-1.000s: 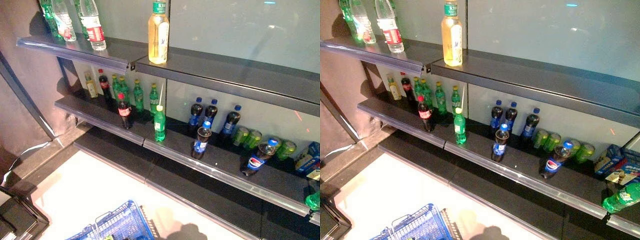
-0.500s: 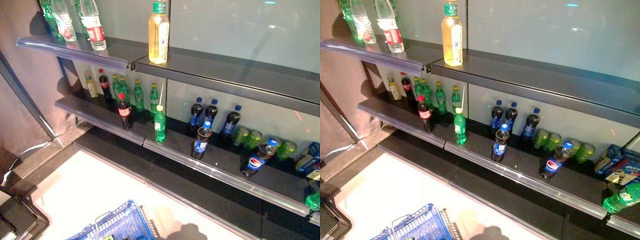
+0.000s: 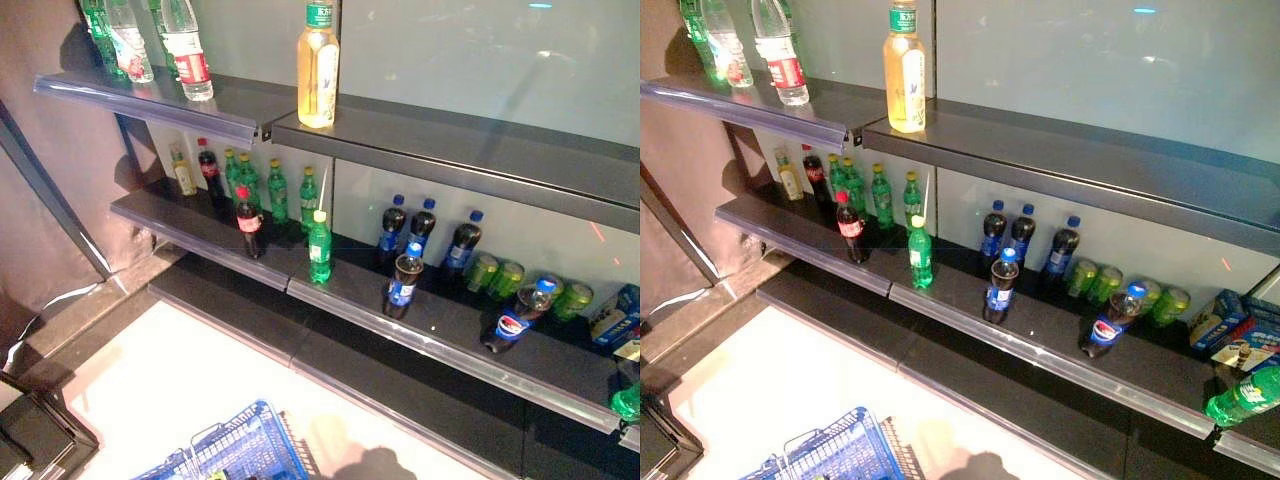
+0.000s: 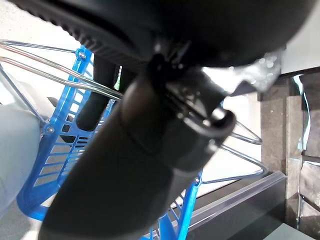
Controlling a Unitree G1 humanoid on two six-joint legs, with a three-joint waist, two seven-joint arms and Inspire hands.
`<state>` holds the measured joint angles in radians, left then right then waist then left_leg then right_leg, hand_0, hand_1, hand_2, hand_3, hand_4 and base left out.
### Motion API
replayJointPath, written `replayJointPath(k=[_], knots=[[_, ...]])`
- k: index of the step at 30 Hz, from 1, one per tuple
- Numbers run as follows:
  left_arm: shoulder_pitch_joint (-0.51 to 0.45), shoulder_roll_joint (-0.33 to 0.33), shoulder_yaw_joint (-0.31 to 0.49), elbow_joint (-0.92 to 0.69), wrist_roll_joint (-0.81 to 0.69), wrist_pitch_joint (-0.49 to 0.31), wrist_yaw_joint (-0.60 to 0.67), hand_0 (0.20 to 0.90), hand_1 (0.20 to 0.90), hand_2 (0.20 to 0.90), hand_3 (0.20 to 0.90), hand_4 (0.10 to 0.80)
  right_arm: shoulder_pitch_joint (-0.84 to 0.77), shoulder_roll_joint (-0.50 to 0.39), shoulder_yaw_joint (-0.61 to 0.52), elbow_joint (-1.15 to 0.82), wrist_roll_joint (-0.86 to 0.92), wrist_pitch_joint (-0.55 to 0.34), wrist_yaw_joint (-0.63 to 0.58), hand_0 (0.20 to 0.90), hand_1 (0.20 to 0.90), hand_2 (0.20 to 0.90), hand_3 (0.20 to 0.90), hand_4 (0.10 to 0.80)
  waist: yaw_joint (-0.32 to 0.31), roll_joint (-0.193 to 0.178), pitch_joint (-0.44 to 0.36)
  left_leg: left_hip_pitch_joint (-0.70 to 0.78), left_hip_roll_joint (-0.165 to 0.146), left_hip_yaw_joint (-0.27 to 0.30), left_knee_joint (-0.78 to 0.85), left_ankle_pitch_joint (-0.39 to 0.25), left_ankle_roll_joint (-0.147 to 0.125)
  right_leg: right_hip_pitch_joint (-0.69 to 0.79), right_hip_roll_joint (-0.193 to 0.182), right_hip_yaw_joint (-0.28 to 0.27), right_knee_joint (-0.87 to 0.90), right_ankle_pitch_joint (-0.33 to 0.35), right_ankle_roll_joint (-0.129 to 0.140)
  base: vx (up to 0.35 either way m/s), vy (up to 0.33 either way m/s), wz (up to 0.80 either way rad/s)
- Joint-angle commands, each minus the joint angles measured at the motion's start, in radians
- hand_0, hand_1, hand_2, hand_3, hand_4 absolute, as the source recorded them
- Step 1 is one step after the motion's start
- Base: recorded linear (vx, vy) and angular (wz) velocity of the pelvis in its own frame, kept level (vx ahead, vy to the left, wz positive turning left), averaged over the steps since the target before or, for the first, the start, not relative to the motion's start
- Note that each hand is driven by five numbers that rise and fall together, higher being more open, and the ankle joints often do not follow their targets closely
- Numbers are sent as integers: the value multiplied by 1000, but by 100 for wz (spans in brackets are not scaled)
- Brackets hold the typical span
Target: Pick up the drink and place into the basket.
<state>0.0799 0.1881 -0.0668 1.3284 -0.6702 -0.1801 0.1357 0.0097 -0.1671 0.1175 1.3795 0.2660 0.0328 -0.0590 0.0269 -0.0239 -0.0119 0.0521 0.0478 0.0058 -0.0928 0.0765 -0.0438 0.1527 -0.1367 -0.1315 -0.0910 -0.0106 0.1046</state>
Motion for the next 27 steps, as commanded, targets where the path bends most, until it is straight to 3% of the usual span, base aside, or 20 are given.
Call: replayJointPath(k=[1, 5, 7, 8, 10, 11, 12, 13, 18, 22, 27], knots=[[-113, -28, -14, 2, 24, -33, -54, 300, 300, 300, 200, 100, -41, -66, -9, 40, -7, -39, -137, 900, 900, 900, 900, 800, 42, 6, 64, 54, 16, -34, 6, -63, 9, -26, -27, -35, 29, 67, -11, 0, 0, 0], [-109, -14, -18, -16, 25, -17, -47, 300, 300, 300, 200, 100, -80, -94, -6, -71, 21, -87, -238, 900, 900, 900, 900, 800, 51, -3, 68, 54, 18, -37, 6, -65, 11, -28, -24, -31, 32, 67, -13, -15, -41, 1], [-96, -12, -28, -41, 23, -16, -37, 300, 300, 300, 200, 100, -88, -109, 11, -221, 36, -105, -282, 900, 900, 900, 900, 800, 52, -10, 70, 52, 17, -39, 6, -65, 13, -29, -23, -27, 30, 70, -14, -20, -22, 1], [-75, -10, -29, -68, 21, -15, -28, 300, 300, 300, 200, 100, -76, -122, 29, -409, 34, -61, -321, 900, 900, 900, 900, 800, 48, -14, 71, 48, 18, -41, 6, -64, 14, -32, -23, -24, 29, 72, -13, -37, -27, -1], [-64, -9, -25, -84, 23, -14, -21, 300, 300, 300, 200, 100, -63, -127, 39, -514, 20, -50, -337, 900, 900, 900, 900, 800, 44, -17, 71, 46, 18, -42, 6, -64, 15, -34, -23, -22, 29, 74, -13, -34, -20, 0], [-49, -12, -18, -120, 26, -3, -4, 300, 300, 300, 200, 100, -44, -131, 54, -689, 6, 8, -355, 900, 900, 900, 900, 800, 37, -20, 73, 44, 17, -43, 6, -64, 15, -37, -23, -20, 28, 76, -12, 0, 0, 0], [-45, -12, -16, -131, 27, 0, 0, 300, 300, 300, 200, 100, -37, -131, 58, -729, 1, 13, -354, 900, 900, 900, 900, 800, 35, -20, 73, 44, 17, -43, 6, -63, 16, -37, -23, -20, 28, 76, -11, -36, -6, 4], [-26, -19, -6, -173, 30, 12, 19, 300, 300, 300, 200, 100, -8, -134, 71, -905, -33, 53, -341, 900, 900, 900, 900, 800, 27, -23, 75, 42, 15, -44, 6, -63, 17, -38, -24, -19, 25, 79, -10, -22, 1, 4], [9, -33, 9, -232, 32, 32, 45, 300, 300, 300, 200, 100, 35, -188, 85, -1228, -104, 56, -245, 900, 900, 900, 900, 800, 15, -22, 71, 37, 16, -38, 6, -64, 18, -40, -32, -24, 21, 78, -3, -4, 15, 7], [26, -43, 17, -247, 34, 33, 54, 300, 300, 300, 200, 100, 25, -214, 72, -1350, -122, 49, -216, 900, 900, 900, 900, 800, 12, -19, 65, 37, 18, -30, 6, -67, 18, -42, -36, -26, 21, 74, -3, 12, 23, 4], [30, -49, 27, -234, 34, 24, 46, 300, 300, 300, 200, 100, -7, -236, 41, -1485, -142, 0, -273, 900, 900, 900, 900, 800, 10, -13, 62, 34, 25, -18, 6, -68, 15, -47, -40, -26, 20, 73, -2, 0, 0, 0]])
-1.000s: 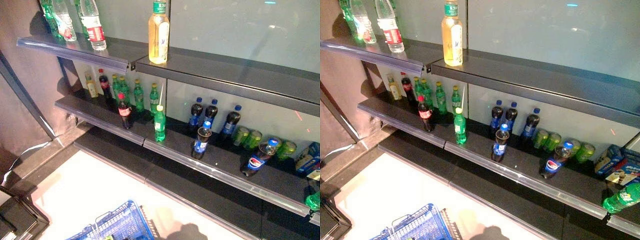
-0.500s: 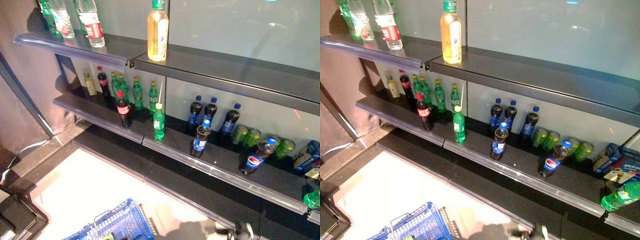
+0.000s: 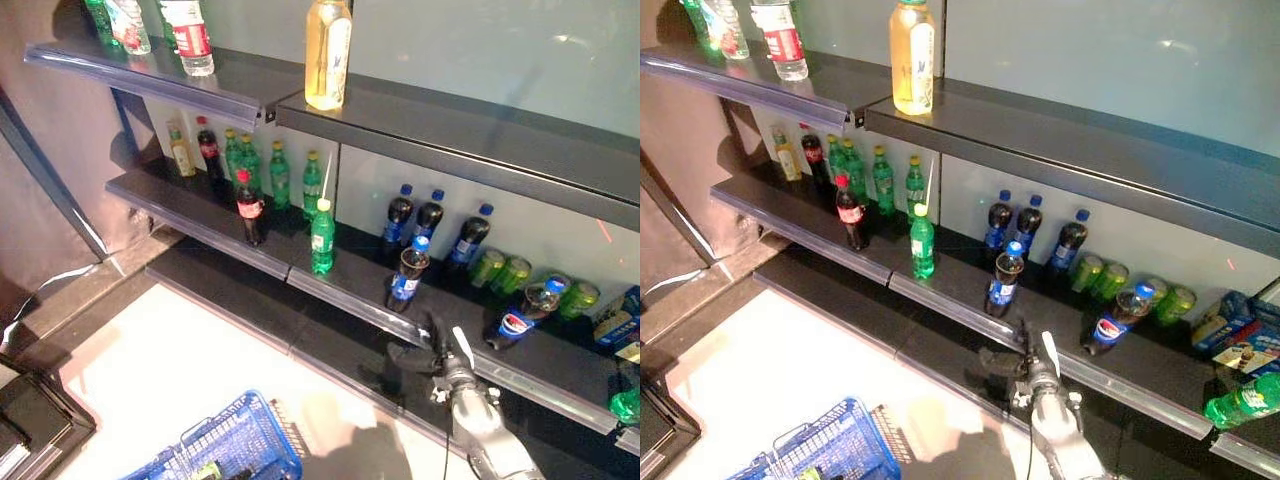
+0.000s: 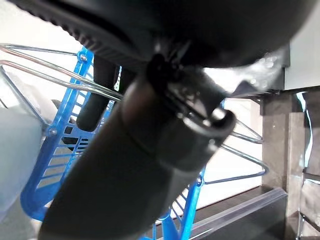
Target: Pick up the drink and place into the basket.
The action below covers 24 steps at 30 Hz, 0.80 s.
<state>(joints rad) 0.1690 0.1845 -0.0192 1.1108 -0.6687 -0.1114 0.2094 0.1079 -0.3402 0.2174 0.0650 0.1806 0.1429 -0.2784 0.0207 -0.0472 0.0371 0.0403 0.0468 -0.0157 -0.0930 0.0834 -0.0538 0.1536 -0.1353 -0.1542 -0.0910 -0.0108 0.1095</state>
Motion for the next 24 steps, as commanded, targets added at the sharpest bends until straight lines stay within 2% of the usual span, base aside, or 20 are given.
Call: replayJointPath(k=[1, 3, 4, 12, 16, 18, 24], knots=[[-59, -47, -19, -12, 33, -48, -30, 300, 300, 300, 200, 100, -115, -65, -70, -192, -52, -122, -76, 900, 900, 900, 900, 800, 16, 12, 12, 45, 29, 7, 6, -76, 24, -49, -43, -4, 21, 73, -6, 0, 0, 0], [-59, -49, -17, -6, 35, -51, -34, 300, 300, 300, 200, 100, -128, -65, -81, -211, -50, -143, -106, 900, 900, 900, 900, 800, 16, 13, 12, 44, 31, 11, 6, -76, 23, -51, -44, -4, 21, 72, -5, 0, 0, 0], [-58, -53, -17, 4, 41, -57, -40, 300, 300, 300, 200, 100, -148, -63, -94, -231, -38, -183, -164, 900, 900, 900, 900, 800, 18, 17, 12, 44, 34, 15, 6, -76, 21, -53, -46, -4, 22, 72, -4, 0, 0, 0], [-64, -61, -38, 20, 54, -61, -40, 300, 300, 300, 200, 100, -276, -48, -123, -189, -14, -223, -345, 900, 900, 900, 900, 800, 45, 27, 21, 51, 37, 14, 8, -72, 21, -55, -46, -14, 49, 52, -18, 40, 7, -1], [-78, -57, -58, 22, 55, -56, -36, 300, 300, 300, 200, 100, -363, -39, -117, -136, 14, -218, -366, 900, 900, 900, 900, 800, 64, 30, 49, 20, 27, -8, 60, -77, 23, -78, -46, -21, 104, 30, -35, 9, 4, 0], [-90, -53, -76, 13, 55, -46, -29, 300, 300, 300, 200, 100, -427, -32, -108, -95, 16, -234, -389, 900, 900, 900, 900, 800, 80, 33, 83, -25, 12, -34, 120, -87, 25, -107, -46, -30, 150, 15, -49, -4, 12, 2], [-117, -51, -107, -17, 41, -43, -19, 300, 300, 300, 200, 100, -516, -12, -96, -50, 8, -256, -473, 900, 900, 900, 900, 800, 99, 47, 153, -104, -16, -63, 204, -95, 27, -157, -51, -40, 203, 1, -64, -50, 16, 14]])
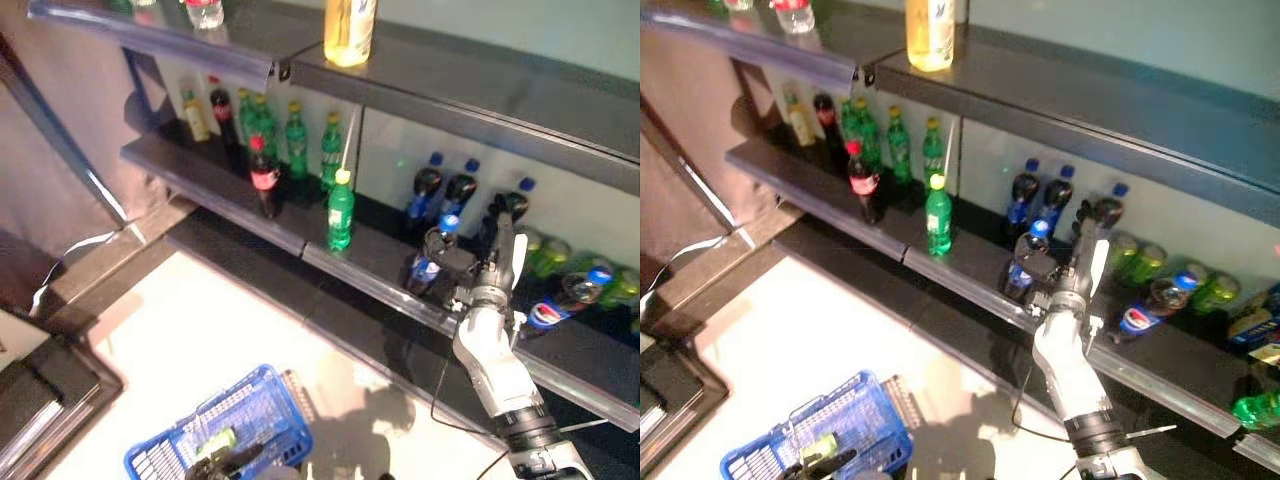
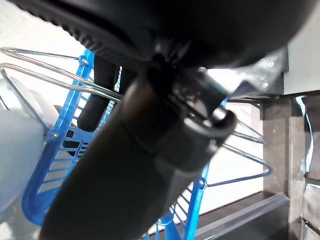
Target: Pick up the drink and place into the basket.
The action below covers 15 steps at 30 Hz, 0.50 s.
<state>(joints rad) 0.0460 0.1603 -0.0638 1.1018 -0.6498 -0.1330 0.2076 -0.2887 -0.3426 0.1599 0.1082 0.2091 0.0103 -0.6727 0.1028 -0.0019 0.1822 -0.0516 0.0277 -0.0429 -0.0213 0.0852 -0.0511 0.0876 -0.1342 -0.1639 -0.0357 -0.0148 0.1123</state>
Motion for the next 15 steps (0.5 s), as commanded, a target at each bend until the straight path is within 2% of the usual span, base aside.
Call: replayJointPath(k=[1, 4, 9, 15], knots=[[-8, -24, -74, -29, 9, -22, -17, 300, 300, 300, 200, 100, -155, -8, -36, -77, -31, -128, -117, 900, 900, 900, 900, 800, 20, 9, 39, -34, -6, -44, 150, -96, 25, -105, -54, -31, 160, 3, -71, -118, 20, 10], [-19, -25, -84, -40, -3, -32, -22, 300, 300, 300, 200, 100, -187, -7, -38, -69, -33, -128, -161, 900, 900, 900, 900, 800, 21, 16, 64, -50, -12, -50, 161, -94, 26, -115, -53, -33, 169, 0, -74, -87, 15, 11], [-46, -25, -128, -89, -47, -71, -33, 300, 300, 300, 200, 100, -257, -16, -36, -52, -37, -129, -298, 900, 900, 900, 900, 800, 21, 34, 134, -108, -28, -62, 188, -84, 29, -159, -56, -29, 194, -3, -80, -118, 11, 5], [-57, -30, -153, -106, -63, -96, -38, 300, 300, 300, 200, 100, -299, -26, -48, -48, -49, -126, -387, 900, 900, 900, 900, 800, 22, 43, 165, -132, -33, -62, 185, -73, 31, -176, -55, -28, 192, 0, -81, -84, -2, -1]])
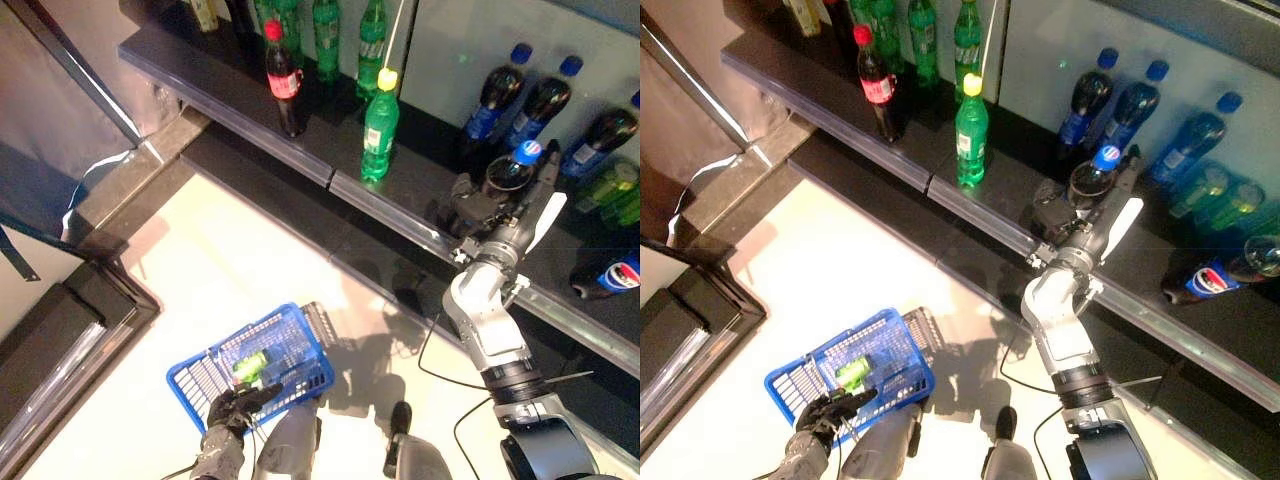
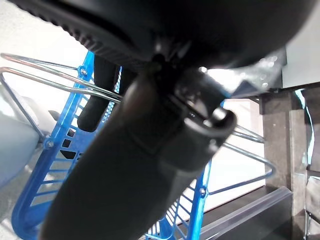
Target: Pick up the drink and place into the basket.
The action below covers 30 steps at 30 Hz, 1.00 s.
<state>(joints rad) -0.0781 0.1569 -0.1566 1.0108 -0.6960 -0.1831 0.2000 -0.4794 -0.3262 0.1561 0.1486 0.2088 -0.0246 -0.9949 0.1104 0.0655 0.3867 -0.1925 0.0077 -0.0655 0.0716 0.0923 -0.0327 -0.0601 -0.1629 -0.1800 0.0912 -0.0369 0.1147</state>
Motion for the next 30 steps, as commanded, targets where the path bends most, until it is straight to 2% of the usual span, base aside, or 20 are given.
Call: replayJointPath(k=[1, 18, 30], knots=[[70, -27, -61, -19, -17, -47, -35, 300, 300, 300, 200, 100, -116, -44, -46, -98, -55, -79, -68, 900, 900, 900, 900, 800, 15, -21, -33, 5, -12, -37, 91, -77, 12, -31, -27, -12, 64, 25, -83, -49, 3, -3], [83, -26, -53, -19, -25, -52, -56, 300, 300, 300, 200, 100, -156, -57, -37, -110, -68, -27, -20, 900, 900, 900, 900, 800, 22, -11, -8, -21, -15, -29, 109, -70, 8, -46, -28, -13, 76, 22, -92, -4, 4, -3], [43, -16, -80, -46, -68, -55, -54, 300, 300, 300, 200, 100, -259, -72, -33, -63, -26, -17, -35, 900, 900, 900, 900, 800, 28, 10, 70, -91, -32, -21, 149, -61, 15, -120, -40, -13, 128, 26, -93, -14, 6, 0]])
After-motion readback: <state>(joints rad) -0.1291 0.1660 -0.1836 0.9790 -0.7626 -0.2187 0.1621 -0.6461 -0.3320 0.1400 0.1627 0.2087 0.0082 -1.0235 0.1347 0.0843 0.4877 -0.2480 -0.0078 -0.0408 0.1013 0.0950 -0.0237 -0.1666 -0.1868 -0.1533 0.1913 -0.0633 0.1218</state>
